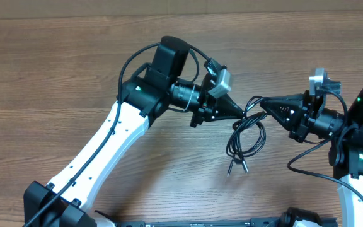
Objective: Untangle cables
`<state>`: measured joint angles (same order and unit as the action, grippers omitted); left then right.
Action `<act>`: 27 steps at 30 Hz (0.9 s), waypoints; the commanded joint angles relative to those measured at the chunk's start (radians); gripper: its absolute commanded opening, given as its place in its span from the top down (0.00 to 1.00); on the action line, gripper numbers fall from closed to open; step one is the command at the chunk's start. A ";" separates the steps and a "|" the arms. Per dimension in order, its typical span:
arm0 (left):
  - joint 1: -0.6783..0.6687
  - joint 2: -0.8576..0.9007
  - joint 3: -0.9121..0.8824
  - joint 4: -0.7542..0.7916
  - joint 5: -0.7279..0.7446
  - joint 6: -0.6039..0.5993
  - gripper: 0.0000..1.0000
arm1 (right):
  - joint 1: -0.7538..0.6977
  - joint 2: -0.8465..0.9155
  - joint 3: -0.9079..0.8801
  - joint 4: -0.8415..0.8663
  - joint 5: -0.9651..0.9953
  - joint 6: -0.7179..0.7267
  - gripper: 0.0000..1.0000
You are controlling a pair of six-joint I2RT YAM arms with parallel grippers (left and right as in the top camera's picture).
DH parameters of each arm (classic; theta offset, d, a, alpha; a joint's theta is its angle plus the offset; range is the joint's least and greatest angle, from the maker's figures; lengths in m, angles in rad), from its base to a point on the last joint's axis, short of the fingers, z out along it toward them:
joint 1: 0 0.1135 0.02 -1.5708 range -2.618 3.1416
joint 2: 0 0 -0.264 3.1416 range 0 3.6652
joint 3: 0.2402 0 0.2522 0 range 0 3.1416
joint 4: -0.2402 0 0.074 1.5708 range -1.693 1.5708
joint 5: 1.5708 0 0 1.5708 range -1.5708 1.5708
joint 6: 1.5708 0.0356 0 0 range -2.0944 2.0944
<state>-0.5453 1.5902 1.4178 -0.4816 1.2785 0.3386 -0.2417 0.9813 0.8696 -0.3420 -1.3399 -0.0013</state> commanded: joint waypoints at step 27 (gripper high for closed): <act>-0.025 -0.006 0.006 0.060 -0.052 -0.028 0.96 | 0.015 0.002 0.015 0.004 -0.090 -0.006 0.96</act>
<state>-0.5762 1.5902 1.4178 -0.4232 1.2636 0.3386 -0.2321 0.9829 0.8696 -0.3405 -1.4128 -0.0036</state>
